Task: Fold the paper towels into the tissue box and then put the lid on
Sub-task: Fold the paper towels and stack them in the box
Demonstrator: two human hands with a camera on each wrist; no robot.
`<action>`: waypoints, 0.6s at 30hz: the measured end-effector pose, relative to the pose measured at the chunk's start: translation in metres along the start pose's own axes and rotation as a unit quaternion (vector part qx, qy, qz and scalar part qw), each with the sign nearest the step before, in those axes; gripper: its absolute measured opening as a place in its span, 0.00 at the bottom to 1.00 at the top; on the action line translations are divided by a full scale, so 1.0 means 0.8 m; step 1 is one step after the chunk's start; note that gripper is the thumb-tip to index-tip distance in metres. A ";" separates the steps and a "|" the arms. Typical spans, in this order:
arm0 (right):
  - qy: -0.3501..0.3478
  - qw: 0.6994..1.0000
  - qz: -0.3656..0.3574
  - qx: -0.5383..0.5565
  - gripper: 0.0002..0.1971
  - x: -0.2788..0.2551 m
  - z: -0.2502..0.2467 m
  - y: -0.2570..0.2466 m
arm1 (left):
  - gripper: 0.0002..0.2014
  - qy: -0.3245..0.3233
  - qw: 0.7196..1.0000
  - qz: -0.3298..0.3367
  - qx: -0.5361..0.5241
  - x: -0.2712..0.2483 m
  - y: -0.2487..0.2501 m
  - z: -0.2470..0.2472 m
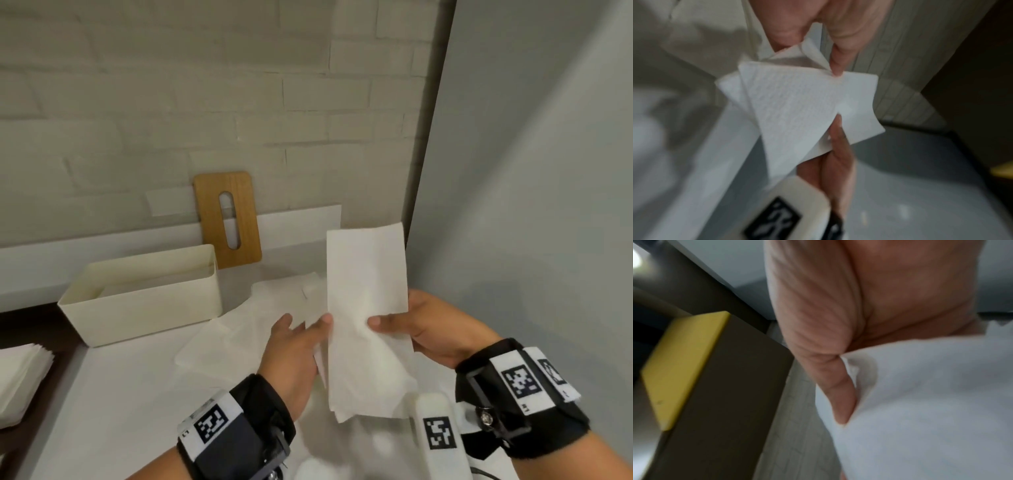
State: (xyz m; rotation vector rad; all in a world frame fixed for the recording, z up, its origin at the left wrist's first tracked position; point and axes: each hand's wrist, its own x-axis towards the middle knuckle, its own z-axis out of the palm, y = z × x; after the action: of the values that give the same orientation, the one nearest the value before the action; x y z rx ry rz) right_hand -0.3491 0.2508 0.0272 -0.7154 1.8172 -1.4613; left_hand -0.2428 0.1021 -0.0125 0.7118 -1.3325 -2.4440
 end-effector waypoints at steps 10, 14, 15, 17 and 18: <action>0.188 0.974 -0.117 -0.044 0.06 0.004 0.042 -0.025 | 0.09 0.034 0.973 0.178 0.143 -0.025 0.063 -0.051; 0.080 0.987 -0.118 0.071 0.07 0.009 0.074 -0.032 | 0.13 0.077 0.971 0.155 0.167 -0.028 0.057 -0.074; 0.060 0.991 -0.105 0.064 0.08 0.015 0.086 -0.030 | 0.14 0.073 0.973 0.148 0.160 -0.031 0.056 -0.078; 0.031 0.997 -0.068 0.006 0.09 0.032 0.110 -0.022 | 0.17 0.058 0.978 0.142 0.141 -0.040 0.057 -0.081; 0.016 0.998 -0.052 -0.032 0.09 0.040 0.122 -0.018 | 0.19 0.055 0.980 0.140 0.127 -0.045 0.057 -0.082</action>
State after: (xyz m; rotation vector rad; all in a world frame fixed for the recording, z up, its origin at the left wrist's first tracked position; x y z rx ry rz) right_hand -0.2914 0.1646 0.0228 -0.8344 1.8831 -1.4951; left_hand -0.1777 0.0473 0.0061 0.6544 -1.5970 -2.0097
